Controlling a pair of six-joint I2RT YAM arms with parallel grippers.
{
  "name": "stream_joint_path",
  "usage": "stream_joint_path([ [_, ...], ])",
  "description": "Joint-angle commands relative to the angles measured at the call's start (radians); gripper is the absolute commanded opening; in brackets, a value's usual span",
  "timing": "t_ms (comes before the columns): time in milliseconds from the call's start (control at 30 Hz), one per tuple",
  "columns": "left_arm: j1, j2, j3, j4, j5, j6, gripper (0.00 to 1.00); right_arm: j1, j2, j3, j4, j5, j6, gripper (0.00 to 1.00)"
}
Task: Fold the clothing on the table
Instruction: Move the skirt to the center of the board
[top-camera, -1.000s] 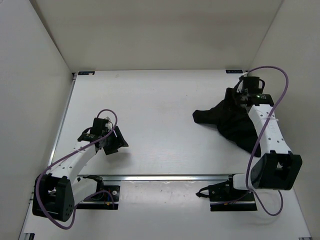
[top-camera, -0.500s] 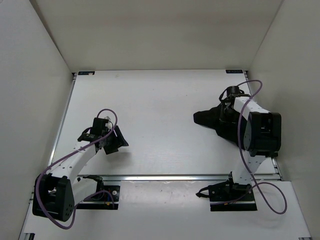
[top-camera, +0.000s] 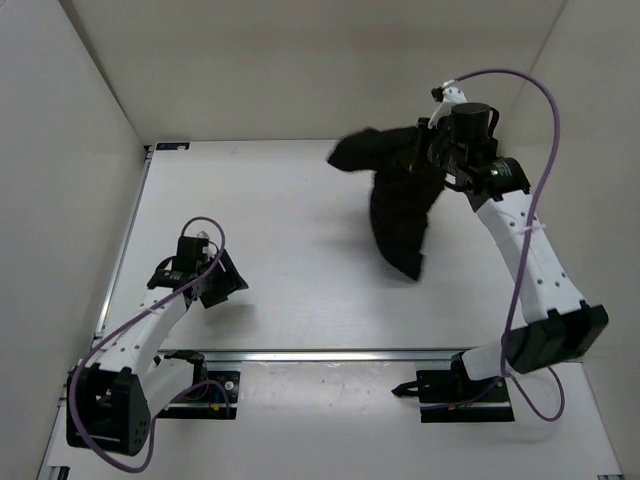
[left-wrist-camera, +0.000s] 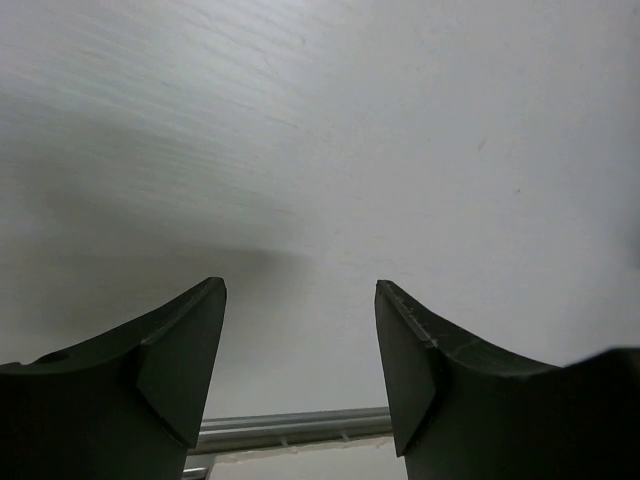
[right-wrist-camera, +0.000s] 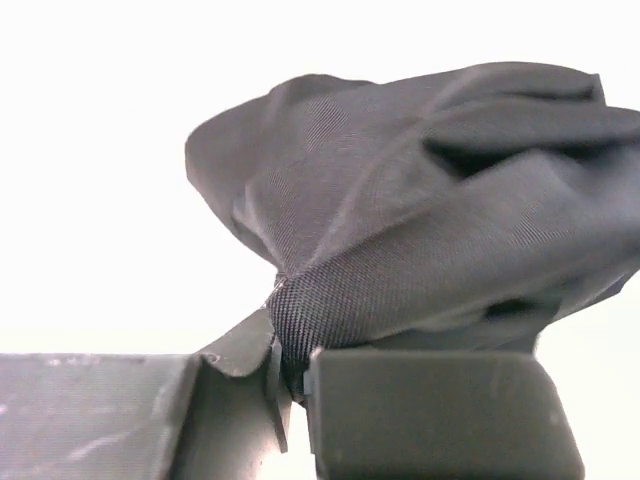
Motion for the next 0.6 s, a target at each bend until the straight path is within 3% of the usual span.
stream_joint_path([
  [0, 0.048, -0.105, 0.069, -0.032, -0.094, -0.005, 0.72, 0.045, -0.039, 0.071, 0.049, -0.142, 0.016, 0.0],
  [133, 0.049, -0.122, 0.154, -0.077, -0.141, 0.001, 0.73, 0.002, -0.074, -0.109, 0.11, -0.285, 0.093, 0.0],
  [233, 0.047, -0.116, 0.191, -0.097, -0.163, 0.011, 0.74, -0.033, -0.119, -0.272, 0.147, -0.371, 0.141, 0.11],
  [300, 0.051, -0.114, 0.198, -0.102, -0.186, 0.019, 0.74, -0.064, -0.188, -0.455, 0.122, -0.388, 0.162, 0.31],
  [333, 0.045, -0.114, 0.202, -0.1, -0.192, 0.022, 0.75, -0.091, -0.227, -0.534, 0.109, -0.382, 0.171, 0.49],
  [433, 0.045, -0.096, 0.196, -0.077, -0.183, 0.033, 0.75, -0.174, -0.291, -0.643, 0.063, -0.382, 0.138, 0.79],
  [567, -0.029, -0.024, 0.199, -0.039, -0.109, -0.016, 0.75, -0.173, -0.26, -0.607, 0.018, -0.269, 0.081, 0.84],
])
